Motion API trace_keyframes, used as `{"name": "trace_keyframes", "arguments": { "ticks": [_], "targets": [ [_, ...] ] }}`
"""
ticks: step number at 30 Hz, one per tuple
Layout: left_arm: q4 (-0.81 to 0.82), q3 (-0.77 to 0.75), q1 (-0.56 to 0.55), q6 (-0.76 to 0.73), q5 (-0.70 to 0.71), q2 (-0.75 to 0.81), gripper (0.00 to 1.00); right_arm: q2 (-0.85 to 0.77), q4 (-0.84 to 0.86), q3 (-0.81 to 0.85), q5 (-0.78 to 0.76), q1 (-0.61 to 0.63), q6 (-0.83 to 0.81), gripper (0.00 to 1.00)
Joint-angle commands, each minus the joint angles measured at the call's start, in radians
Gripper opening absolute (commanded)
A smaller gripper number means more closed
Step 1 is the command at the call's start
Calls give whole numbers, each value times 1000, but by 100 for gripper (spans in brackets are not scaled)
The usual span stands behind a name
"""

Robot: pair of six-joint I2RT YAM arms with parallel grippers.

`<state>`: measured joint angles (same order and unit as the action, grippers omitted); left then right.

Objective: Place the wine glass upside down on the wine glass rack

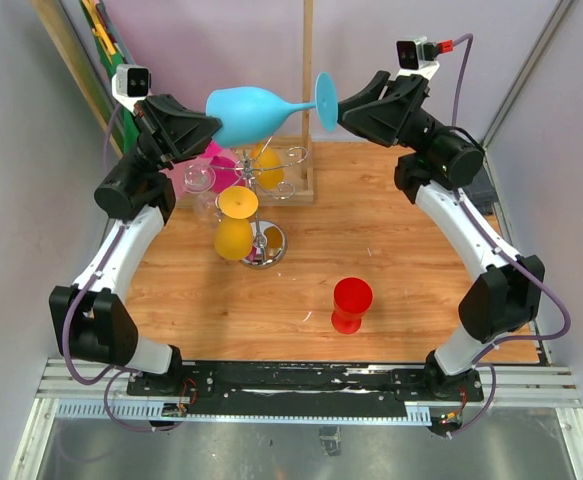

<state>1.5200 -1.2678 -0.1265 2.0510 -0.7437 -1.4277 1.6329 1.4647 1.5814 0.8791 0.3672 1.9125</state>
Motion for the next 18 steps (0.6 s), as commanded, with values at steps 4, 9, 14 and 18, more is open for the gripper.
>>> {"name": "trace_keyframes", "arguments": {
  "ticks": [4, 9, 14, 18],
  "targets": [
    [269, -14, 8, 9, -6, 33, 0, 7, 34, 51, -26, 50, 16, 43],
    [270, -12, 8, 7, -3, 36, 0, 11, 16, 64, -18, 70, 1, 34],
    [270, -9, 8, 8, -7, 38, 0, 13, 15, 64, -22, 81, 1, 24],
    [270, -11, 8, 8, -11, 46, 0, 15, 16, 68, -27, 88, 1, 1]
  ]
}}
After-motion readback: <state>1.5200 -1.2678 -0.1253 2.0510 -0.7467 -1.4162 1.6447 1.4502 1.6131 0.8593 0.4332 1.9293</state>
